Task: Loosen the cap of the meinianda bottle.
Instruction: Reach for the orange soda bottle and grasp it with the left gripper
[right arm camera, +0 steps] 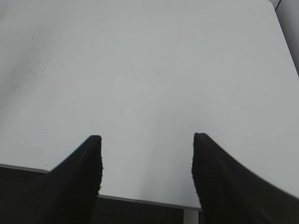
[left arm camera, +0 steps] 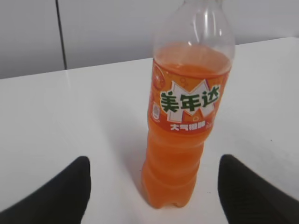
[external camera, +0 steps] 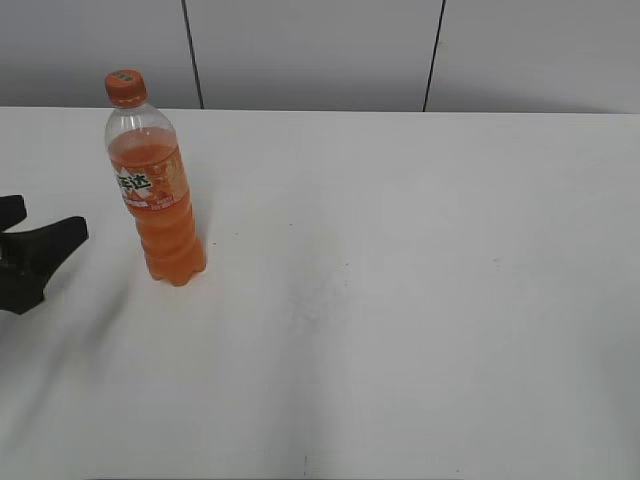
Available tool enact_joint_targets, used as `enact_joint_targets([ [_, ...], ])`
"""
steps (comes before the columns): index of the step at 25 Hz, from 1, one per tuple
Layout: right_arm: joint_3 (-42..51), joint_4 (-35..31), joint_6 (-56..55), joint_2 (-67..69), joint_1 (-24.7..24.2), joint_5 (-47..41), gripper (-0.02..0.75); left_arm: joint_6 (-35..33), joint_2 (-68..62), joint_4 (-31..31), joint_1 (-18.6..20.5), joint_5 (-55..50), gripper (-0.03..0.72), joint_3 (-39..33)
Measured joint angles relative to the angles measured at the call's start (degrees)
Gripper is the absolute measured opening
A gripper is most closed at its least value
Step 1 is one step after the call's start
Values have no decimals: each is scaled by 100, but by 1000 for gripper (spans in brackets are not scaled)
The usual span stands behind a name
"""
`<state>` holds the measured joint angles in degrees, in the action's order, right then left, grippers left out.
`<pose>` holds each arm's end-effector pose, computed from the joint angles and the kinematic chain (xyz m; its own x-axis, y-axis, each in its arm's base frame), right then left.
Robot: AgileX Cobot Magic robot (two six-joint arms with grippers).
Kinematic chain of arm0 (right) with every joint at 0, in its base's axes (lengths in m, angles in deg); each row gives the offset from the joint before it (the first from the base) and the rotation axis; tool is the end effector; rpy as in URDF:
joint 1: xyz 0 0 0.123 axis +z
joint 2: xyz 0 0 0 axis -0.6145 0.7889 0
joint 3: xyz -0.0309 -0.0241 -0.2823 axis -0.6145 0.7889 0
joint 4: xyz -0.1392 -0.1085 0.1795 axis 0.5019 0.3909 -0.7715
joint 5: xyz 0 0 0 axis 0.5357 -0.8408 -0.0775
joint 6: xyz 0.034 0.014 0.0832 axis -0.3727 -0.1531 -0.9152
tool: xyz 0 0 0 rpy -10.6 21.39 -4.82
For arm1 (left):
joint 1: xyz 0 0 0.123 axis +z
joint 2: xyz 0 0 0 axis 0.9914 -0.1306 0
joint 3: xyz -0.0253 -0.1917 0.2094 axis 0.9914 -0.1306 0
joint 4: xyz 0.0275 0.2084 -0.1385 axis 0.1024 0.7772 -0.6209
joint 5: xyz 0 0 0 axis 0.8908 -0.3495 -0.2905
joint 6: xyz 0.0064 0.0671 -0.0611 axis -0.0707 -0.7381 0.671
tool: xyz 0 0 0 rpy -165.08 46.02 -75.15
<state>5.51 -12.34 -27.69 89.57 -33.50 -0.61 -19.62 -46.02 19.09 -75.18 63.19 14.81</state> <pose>-0.0093 0.0068 0.2763 -0.4607 -0.1425 -0.8760 -0.1999 0.9783 -0.0540 0.2010 -0.0257 0.1569 -0.2550 0.0620 -0.9650 0.4562 0.8876 -0.0635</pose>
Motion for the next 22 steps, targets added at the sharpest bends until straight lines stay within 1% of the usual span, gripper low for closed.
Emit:
enact_joint_targets([
  [3,0,0,0,0,0,0,461,0,-502,638,343,437,525,173],
  [6,0,0,0,0,0,0,461,0,-563,1046,563,558,563,340],
  [8,0,0,0,0,0,0,461,0,-570,1053,646,571,580,382],
  [11,0,0,0,0,0,0,461,0,-585,944,662,633,591,387],
  [13,0,0,0,0,0,0,461,7,-613,1053,715,781,594,442],
  [15,0,0,0,0,0,0,461,62,-731,1629,887,927,594,650],
  [19,0,0,0,0,0,0,461,472,-1220,2938,1244,990,594,1340],
  [22,0,0,0,0,0,0,461,771,-1659,3619,1320,984,594,1896],
])
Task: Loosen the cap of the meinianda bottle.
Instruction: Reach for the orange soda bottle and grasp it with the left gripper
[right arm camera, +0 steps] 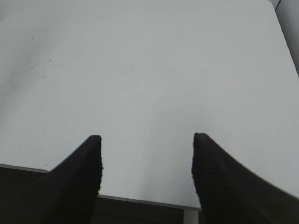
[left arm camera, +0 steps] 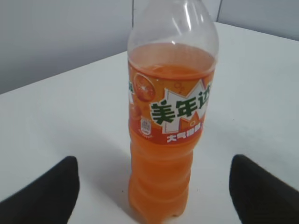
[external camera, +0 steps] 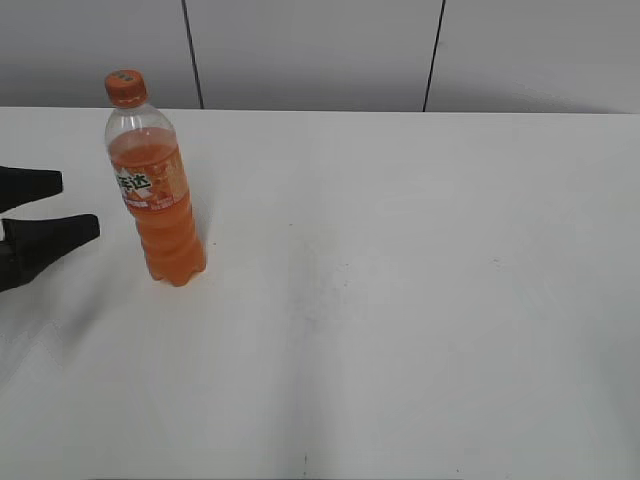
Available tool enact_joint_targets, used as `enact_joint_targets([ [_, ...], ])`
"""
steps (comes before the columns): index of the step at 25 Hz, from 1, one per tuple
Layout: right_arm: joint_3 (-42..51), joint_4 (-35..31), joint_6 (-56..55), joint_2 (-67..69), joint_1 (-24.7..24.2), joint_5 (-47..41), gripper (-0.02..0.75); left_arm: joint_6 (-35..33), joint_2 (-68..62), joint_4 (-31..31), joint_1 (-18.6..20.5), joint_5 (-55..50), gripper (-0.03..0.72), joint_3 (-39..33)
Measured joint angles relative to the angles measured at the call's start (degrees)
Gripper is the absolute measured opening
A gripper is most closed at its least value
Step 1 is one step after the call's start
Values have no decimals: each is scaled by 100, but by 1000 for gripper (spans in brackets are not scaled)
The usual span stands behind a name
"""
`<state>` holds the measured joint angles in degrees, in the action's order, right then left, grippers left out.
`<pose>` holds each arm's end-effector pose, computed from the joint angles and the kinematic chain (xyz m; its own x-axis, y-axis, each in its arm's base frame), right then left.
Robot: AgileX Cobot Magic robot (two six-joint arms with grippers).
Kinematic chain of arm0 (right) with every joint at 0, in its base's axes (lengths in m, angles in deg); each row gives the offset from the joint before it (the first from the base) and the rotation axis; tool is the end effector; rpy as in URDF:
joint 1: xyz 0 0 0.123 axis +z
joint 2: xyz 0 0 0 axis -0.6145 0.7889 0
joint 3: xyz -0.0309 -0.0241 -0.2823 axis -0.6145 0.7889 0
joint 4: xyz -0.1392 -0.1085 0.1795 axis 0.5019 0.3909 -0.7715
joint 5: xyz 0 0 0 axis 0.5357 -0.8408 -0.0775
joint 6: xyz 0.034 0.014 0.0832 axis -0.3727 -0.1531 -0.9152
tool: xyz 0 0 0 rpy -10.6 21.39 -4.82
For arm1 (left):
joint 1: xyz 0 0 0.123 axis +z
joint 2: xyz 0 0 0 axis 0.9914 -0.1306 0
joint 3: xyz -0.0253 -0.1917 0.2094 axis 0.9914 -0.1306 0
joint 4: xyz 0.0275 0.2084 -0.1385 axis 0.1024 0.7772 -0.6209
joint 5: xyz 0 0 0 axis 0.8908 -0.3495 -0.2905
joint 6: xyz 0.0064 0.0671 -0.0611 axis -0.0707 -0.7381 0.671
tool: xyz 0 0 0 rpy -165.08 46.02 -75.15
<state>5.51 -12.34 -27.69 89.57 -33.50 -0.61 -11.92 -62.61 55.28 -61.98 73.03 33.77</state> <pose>-0.0093 0.0068 0.2763 -0.4607 -0.1425 -0.8760 -0.1999 0.9783 -0.0540 0.2580 0.0082 0.1455 -0.1912 0.1650 -0.9676 0.7528 0.6572 -0.0367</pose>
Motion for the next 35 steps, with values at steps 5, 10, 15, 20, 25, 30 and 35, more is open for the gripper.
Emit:
enact_joint_targets([
  [5,0,0,0,0,0,0,461,564,-568,914,-45,0,594,865],
  [10,0,0,0,0,0,0,461,768,-1091,1279,-300,0,591,1542],
  [15,0,0,0,0,0,0,461,898,-1554,1402,-675,0,591,2220],
  [20,0,0,0,0,0,0,461,1089,-1946,1453,-987,11,591,2689],
  [25,0,0,0,0,0,0,461,1201,-2238,1471,-1228,3,589,2881],
  [30,0,0,0,0,0,0,461,1272,-2451,1496,-1355,3,575,3038],
  [35,0,0,0,0,0,4,461,1282,-2478,1536,-1387,3,507,3088],
])
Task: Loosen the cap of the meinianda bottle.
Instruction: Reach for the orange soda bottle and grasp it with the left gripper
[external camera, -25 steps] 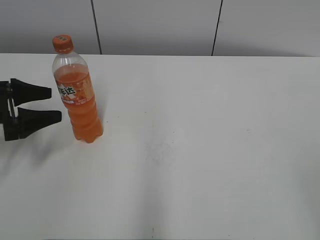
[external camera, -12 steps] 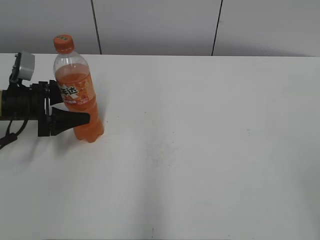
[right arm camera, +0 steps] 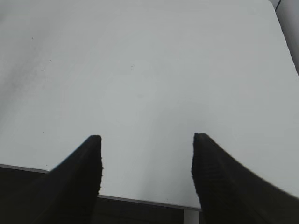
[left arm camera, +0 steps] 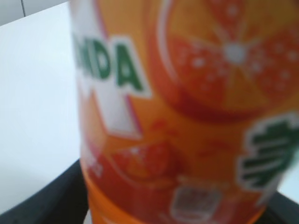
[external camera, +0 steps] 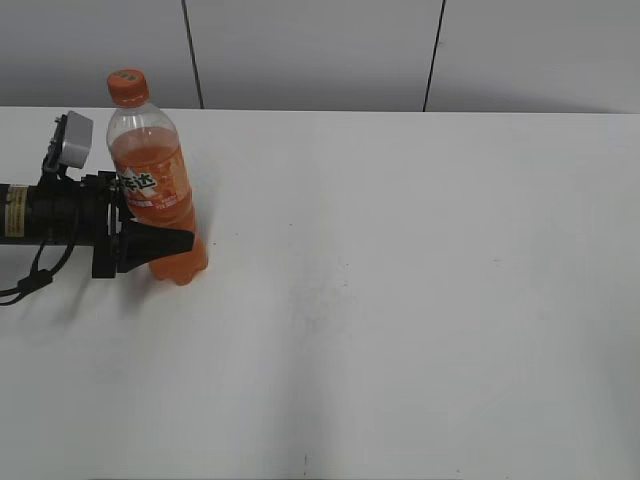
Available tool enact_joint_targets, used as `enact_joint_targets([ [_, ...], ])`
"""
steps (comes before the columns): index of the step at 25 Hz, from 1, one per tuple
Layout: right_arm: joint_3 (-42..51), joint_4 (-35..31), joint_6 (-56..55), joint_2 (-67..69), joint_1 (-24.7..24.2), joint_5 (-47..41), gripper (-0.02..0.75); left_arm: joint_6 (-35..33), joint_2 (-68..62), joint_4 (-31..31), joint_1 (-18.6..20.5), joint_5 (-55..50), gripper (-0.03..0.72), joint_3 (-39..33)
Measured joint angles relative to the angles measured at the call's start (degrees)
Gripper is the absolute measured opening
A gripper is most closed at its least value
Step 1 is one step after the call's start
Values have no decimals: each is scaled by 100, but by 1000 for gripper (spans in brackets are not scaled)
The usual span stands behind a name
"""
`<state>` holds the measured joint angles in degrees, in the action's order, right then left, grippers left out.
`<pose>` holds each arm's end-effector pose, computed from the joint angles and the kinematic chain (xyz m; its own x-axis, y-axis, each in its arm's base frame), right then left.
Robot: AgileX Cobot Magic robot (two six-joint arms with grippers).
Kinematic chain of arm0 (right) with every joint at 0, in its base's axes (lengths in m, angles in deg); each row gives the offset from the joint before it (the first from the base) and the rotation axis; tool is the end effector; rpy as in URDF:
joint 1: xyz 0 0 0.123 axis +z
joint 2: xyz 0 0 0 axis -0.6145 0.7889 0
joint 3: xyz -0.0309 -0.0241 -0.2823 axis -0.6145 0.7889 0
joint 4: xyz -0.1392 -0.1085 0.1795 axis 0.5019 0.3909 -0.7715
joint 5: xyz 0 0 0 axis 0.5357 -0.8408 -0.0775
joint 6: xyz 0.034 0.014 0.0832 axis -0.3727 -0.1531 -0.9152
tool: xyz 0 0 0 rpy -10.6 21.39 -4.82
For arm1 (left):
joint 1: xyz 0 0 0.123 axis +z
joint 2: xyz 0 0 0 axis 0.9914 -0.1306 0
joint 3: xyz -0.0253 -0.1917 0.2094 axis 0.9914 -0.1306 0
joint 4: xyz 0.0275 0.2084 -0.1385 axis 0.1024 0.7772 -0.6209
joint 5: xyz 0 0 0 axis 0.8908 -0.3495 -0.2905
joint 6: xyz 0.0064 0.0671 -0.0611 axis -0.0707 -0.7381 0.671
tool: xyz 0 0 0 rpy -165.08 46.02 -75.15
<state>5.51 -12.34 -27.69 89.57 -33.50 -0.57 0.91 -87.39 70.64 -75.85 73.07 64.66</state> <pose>-0.0093 0.0068 0.2763 -0.4601 -0.1424 -0.8764 -0.1998 0.9783 -0.0541 0.3609 -0.0434 0.0864 -0.2062 0.2861 -0.9357 0.9471 0.2988 -0.1174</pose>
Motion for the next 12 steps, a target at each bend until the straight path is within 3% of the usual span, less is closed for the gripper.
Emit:
enact_joint_targets([
  [8,0,0,0,0,0,0,461,8,-4,42,0,0,412,14],
  [12,0,0,0,0,0,0,461,19,-4,42,0,0,412,14],
])
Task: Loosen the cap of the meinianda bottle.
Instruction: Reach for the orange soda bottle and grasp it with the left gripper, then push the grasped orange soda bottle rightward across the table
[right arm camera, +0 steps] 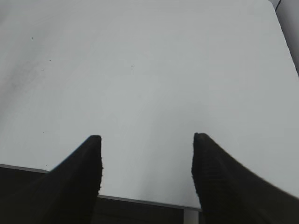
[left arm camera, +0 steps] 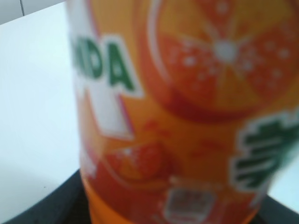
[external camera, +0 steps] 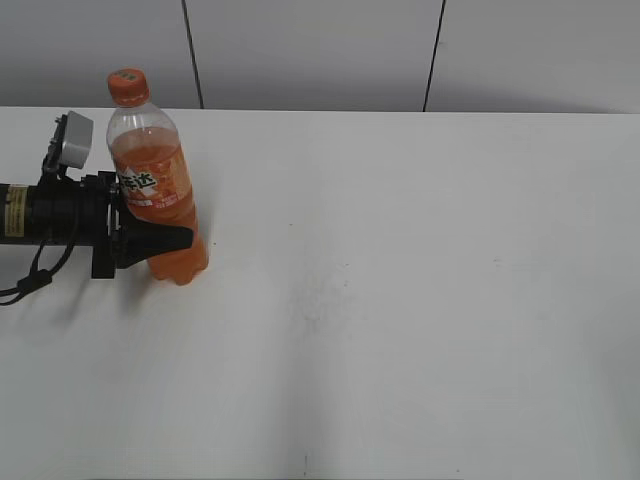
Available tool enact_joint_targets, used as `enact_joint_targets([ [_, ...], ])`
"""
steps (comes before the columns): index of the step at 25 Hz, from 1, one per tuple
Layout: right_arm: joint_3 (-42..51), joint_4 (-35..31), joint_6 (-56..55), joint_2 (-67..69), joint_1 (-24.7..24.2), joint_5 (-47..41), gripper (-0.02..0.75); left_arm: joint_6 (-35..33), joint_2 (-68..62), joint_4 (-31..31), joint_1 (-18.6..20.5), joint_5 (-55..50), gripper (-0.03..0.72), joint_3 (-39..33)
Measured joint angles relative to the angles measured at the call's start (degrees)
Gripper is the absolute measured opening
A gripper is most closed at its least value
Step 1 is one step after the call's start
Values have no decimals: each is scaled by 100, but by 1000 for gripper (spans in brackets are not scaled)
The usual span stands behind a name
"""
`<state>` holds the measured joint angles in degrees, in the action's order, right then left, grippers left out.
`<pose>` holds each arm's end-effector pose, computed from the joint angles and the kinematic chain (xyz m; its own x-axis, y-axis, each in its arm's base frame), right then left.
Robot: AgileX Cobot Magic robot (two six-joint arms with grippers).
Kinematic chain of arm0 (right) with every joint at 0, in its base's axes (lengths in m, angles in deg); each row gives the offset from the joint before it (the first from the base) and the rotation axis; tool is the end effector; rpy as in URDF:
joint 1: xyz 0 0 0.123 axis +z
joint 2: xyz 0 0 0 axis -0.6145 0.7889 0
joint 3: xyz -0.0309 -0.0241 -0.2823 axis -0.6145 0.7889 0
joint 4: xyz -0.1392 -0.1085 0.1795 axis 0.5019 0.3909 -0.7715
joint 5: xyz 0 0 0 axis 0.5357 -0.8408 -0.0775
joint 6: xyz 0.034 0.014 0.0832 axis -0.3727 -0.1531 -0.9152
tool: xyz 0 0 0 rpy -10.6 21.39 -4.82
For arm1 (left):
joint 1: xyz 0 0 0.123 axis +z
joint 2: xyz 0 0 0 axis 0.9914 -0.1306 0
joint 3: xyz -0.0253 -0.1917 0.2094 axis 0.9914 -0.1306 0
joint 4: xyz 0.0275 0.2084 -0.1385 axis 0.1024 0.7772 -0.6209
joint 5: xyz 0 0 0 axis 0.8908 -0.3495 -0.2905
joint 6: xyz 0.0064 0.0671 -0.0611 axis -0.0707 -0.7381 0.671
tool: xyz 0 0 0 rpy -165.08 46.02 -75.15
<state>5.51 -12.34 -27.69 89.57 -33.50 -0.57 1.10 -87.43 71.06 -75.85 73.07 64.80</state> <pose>-0.0093 0.0068 0.2763 -0.4601 -0.1424 -0.8764 -0.1998 0.9783 -0.0541 0.3609 -0.0433 0.0862 -0.2063 0.2899 -0.9346 0.9484 0.2942 -0.1181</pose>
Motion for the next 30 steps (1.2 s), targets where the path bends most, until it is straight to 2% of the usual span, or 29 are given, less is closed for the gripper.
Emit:
enact_joint_targets([
  [6,0,0,0,0,0,0,461,0,0,-61,-174,-39,412,3],
  [12,0,0,0,0,0,0,461,0,124,-306,-858,-275,412,3],
  [21,0,0,0,0,0,0,461,5,155,-1126,-2002,-304,412,419],
  [25,0,0,0,0,0,0,461,5,155,-1428,-2330,-651,412,642],
  [30,0,0,0,0,0,0,461,5,4,-1586,-2545,-883,412,772],
])
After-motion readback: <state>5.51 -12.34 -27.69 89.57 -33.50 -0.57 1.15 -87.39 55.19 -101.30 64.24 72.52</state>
